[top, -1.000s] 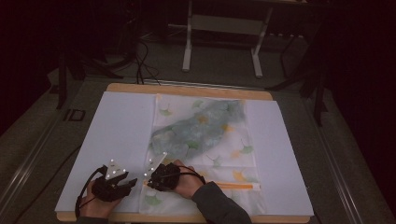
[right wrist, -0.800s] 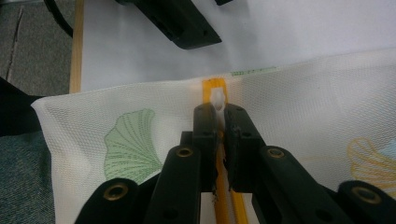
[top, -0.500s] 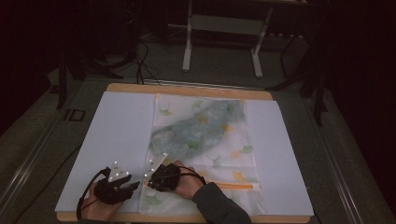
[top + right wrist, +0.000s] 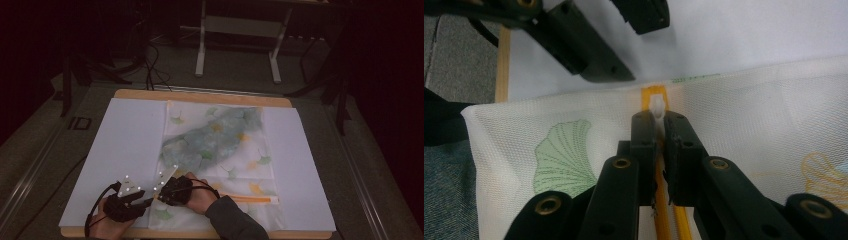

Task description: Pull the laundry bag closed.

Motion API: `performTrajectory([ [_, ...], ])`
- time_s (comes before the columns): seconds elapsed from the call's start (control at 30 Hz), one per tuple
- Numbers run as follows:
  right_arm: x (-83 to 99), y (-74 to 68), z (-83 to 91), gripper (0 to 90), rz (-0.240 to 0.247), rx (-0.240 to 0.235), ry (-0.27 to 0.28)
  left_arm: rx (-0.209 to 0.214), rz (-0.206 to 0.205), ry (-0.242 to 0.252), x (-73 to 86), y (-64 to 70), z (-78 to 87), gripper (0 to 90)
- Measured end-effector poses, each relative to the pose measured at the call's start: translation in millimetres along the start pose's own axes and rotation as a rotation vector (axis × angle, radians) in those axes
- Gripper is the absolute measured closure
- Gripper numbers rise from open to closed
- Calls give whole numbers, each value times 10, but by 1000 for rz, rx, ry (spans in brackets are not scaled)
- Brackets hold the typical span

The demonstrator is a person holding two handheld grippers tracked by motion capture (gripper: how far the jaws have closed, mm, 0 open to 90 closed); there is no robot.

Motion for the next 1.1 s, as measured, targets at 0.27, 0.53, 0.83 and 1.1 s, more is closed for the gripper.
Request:
performTrajectory([
  [0.27,-12,0,21,841,12,5,5,43,6,-5,-6,17,-25,600],
  [0.53,-15,-1,33,841,18,15,5,80,5,-9,-31,42,-55,603],
  [0.83,-23,7,103,844,27,27,14,103,12,-36,-43,39,-134,629],
  [1.1,-49,9,165,844,44,38,24,139,28,-42,-85,13,-192,671],
])
Point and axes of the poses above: each handheld gripper's, and its own axes: z roughly backward along the jaws, x roughly out of its underside, y roughly to its right, the point moved 1 cm from there along -z, roughly forward along the jaws, and after that the axes turned 10 degrees about x, right-handed, at the moved point
